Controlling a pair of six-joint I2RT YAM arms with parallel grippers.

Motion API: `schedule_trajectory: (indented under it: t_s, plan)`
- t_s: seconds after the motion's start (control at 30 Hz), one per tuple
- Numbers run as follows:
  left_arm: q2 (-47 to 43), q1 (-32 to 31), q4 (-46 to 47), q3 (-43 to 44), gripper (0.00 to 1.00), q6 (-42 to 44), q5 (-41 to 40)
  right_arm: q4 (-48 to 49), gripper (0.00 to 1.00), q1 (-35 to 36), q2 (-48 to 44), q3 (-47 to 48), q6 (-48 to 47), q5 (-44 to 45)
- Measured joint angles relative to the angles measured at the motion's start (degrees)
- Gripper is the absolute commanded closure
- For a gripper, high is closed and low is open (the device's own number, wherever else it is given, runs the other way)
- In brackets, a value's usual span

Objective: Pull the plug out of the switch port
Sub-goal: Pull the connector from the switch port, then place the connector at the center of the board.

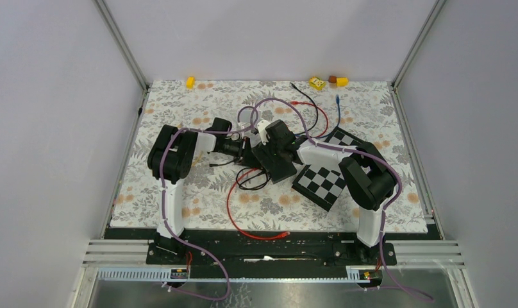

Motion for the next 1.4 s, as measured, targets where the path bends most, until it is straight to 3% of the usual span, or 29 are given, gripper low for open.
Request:
schedule_trajectory:
  t_s: [0.23,0.63,1.4]
  plan:
    - [-0.26,0.92,4.11,-2.95,1.00,-1.75,1.42,0.11,0.07,-0.81,0.04,0.00,-0.04,0.50]
    - [-0.90,2.01,3.41,-2.97,1.00,-1.81,0.61,0.20,0.05,-2.95,0.17,0.00,-0.04,1.68]
    - [-6.43,15.26,-6.64,3.48,1.00,4.70,-5.33,-1.16,0.00,-4.31,-0.48,0.00,-1.53,-2.69]
